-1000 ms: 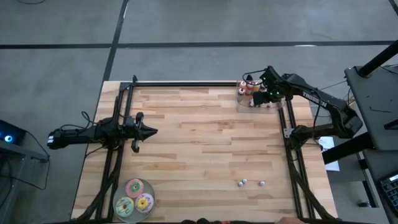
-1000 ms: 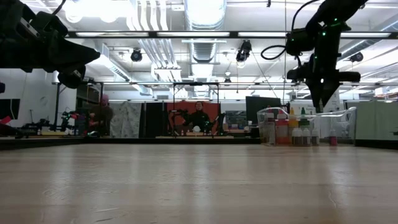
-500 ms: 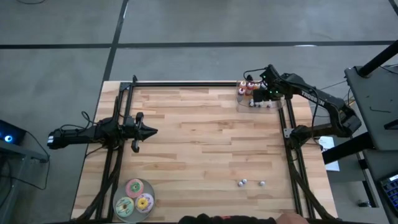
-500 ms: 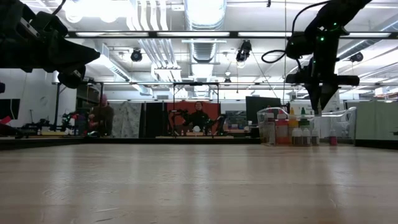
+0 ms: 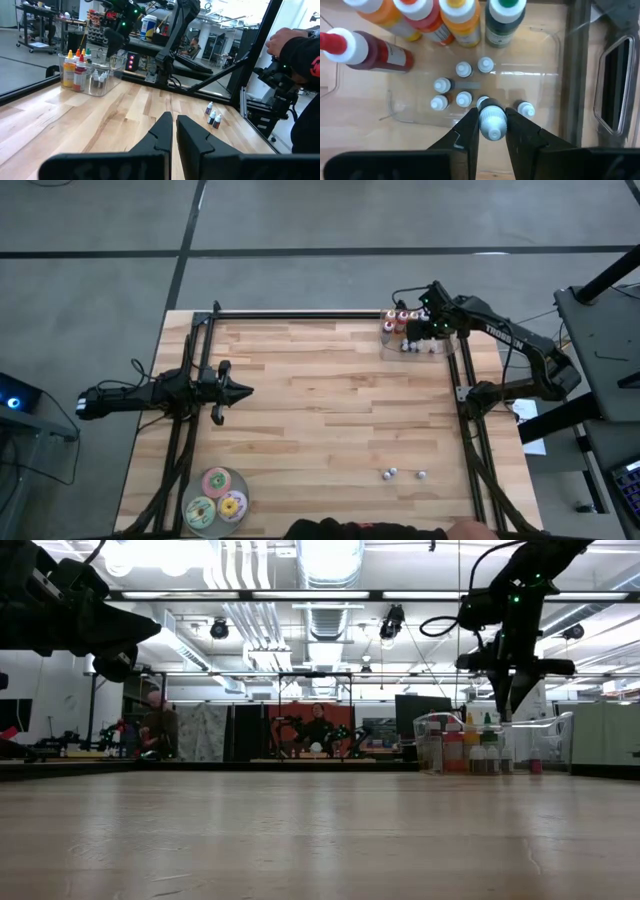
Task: Pick & Place food coloring
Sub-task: Put the small green food coloring bottle into the bin
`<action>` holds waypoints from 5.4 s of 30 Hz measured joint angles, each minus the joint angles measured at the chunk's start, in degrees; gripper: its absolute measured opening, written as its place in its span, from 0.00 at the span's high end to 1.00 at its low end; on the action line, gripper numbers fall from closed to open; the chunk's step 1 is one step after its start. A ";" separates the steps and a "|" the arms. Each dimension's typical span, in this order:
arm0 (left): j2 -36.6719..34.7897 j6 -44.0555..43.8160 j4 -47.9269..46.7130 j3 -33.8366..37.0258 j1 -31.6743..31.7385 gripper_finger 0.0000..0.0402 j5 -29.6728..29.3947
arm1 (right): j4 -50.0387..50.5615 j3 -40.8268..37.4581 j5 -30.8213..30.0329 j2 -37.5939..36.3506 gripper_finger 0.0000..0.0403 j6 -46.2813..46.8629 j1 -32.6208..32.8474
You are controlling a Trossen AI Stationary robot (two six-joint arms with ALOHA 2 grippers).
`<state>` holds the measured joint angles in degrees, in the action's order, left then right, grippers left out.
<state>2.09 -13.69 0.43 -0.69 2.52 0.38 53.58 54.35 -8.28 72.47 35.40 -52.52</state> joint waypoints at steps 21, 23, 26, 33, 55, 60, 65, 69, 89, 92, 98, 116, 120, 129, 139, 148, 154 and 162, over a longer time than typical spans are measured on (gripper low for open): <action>0.00 0.00 -0.02 0.00 0.00 1.00 0.00 | 6.14 -0.57 2.30 -4.96 0.83 -1.19 0.14; 0.00 0.00 -0.01 -0.02 0.00 1.00 0.00 | 6.32 -0.85 2.28 -5.68 0.83 -1.99 -0.18; 0.00 0.00 -0.01 -0.01 0.00 1.00 0.00 | 6.80 -1.32 2.07 -6.47 0.83 -2.01 -1.40; 0.00 -0.01 0.00 0.00 0.00 1.00 -0.01 | 8.93 -1.83 -2.22 -6.78 0.83 -3.34 -5.60; 0.00 -0.01 -0.01 -0.01 0.00 1.00 -0.01 | -6.28 -12.15 -2.35 -6.78 0.83 -5.37 -8.98; 0.00 0.00 -0.01 0.00 0.00 1.00 -0.01 | -8.44 -14.43 -2.39 -6.75 0.83 -5.05 -9.09; 0.00 -0.02 -0.01 -0.01 0.00 1.00 -0.01 | -10.26 -15.99 -2.37 -6.75 0.83 -4.26 -9.38; 0.00 -0.02 -0.02 -0.02 0.00 1.00 0.00 | -10.94 -16.76 -2.37 -6.75 0.83 -4.04 -9.74; 0.00 -0.02 -0.02 -0.02 0.00 1.00 0.00 | -10.94 -16.97 -2.26 -6.75 0.83 -3.85 -10.18; 0.00 -0.02 -0.02 0.00 0.00 1.00 0.00 | -10.94 -16.97 -2.26 -6.75 0.83 -3.85 -10.18; 0.00 0.00 0.00 0.00 0.00 1.00 -0.01 | -10.97 -16.97 -2.26 -6.75 0.83 -3.85 -10.18; 0.00 0.00 -0.02 -0.02 0.00 1.00 -0.01 | -10.99 -16.97 -2.28 -6.75 0.81 -3.89 -10.18; 0.00 -0.01 -0.02 -0.01 0.00 1.00 -0.01 | -11.05 -16.97 -2.26 -6.75 0.81 -3.91 -10.18; -0.02 -0.02 -0.02 -0.02 0.00 1.00 -0.01 | -12.50 -16.09 -1.98 -6.73 0.82 -4.11 -10.16; 0.00 0.00 -0.02 -0.02 0.00 1.00 -0.01 | -12.55 -15.12 -1.80 -4.81 0.81 -4.52 -10.15; -0.02 0.00 0.00 0.00 0.00 1.00 -0.02 | -11.93 -14.26 -1.84 -3.30 0.81 -3.60 -10.13; 0.00 -0.02 -0.02 -0.02 0.00 1.00 -0.01 | -11.95 -14.26 -1.77 -3.19 0.82 -3.21 -10.13; 0.00 -0.01 -0.01 -0.01 0.00 1.00 0.00 | -11.52 -13.85 0.55 -2.19 0.81 -2.54 -10.13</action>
<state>2.09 -13.70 0.42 -0.70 2.52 0.38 42.05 40.50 -7.73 70.28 32.86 -62.65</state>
